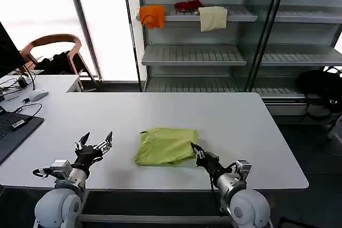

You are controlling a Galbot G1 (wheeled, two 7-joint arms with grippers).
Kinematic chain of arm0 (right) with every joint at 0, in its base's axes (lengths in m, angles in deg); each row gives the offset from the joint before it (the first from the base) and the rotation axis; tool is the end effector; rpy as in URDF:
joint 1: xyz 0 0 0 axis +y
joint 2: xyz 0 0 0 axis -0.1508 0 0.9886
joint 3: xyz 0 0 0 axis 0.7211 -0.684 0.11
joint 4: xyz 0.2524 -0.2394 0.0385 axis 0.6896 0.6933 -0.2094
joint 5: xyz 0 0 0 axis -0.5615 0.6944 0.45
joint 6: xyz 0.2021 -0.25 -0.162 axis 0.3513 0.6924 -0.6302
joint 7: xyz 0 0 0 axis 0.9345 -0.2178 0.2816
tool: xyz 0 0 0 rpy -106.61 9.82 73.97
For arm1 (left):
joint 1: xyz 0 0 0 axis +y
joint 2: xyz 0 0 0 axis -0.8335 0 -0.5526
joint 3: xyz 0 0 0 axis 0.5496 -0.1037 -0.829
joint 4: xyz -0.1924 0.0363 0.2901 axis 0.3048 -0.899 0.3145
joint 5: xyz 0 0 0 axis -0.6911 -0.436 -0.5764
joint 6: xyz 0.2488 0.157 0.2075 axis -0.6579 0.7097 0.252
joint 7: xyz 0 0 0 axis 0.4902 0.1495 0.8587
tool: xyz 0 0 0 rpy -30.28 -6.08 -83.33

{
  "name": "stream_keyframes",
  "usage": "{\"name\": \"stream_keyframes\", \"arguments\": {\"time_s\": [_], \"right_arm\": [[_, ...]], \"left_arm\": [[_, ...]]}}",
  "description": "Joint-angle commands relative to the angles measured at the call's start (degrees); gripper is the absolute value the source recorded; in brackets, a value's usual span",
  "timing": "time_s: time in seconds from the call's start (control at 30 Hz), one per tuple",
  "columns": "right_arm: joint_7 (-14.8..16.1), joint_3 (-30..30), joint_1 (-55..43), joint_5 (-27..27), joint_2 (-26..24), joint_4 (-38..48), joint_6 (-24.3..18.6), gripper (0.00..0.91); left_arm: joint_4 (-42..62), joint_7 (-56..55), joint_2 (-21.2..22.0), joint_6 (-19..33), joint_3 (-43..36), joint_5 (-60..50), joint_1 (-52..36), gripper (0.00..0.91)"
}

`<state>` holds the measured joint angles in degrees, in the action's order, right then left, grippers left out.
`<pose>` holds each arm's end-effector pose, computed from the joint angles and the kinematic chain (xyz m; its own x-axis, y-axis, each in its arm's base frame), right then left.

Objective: Fold and organize the clothes.

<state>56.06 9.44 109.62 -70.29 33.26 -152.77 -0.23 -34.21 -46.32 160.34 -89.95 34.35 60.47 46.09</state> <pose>0.2714 0.0166 -0.2374 -0.8675 -0.4349 0.2415 -0.2840 0.8315 0.4774 0.2740 0.0948 -0.2400 -0.9812 0.0377 0.1895 0.0234 0.9968 -0.0770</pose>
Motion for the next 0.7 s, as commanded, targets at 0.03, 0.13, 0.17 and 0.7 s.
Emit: {"name": "stream_keyframes", "arguments": {"time_s": [0.03,0.13,0.17,0.7], "right_arm": [[-0.52,0.25,0.51,0.66,-0.08,-0.16,0.01,0.000],[-0.69,0.17,0.41,0.72,-0.21,0.11,0.03,0.000],[-0.73,0.20,0.40,0.78,-0.25,0.17,0.01,0.000],[-0.11,4.58,0.71,0.94,-2.32,1.35,0.12,0.000]], "left_arm": [[1.29,0.05,-0.29,0.07,-0.27,0.01,-0.18,0.907],[1.54,0.07,-0.42,0.11,-0.24,0.10,-0.33,0.907],[1.59,0.07,-0.45,0.15,-0.24,0.12,-0.37,0.907],[2.50,0.12,-0.77,0.60,-0.27,0.08,-0.24,0.907]]}}
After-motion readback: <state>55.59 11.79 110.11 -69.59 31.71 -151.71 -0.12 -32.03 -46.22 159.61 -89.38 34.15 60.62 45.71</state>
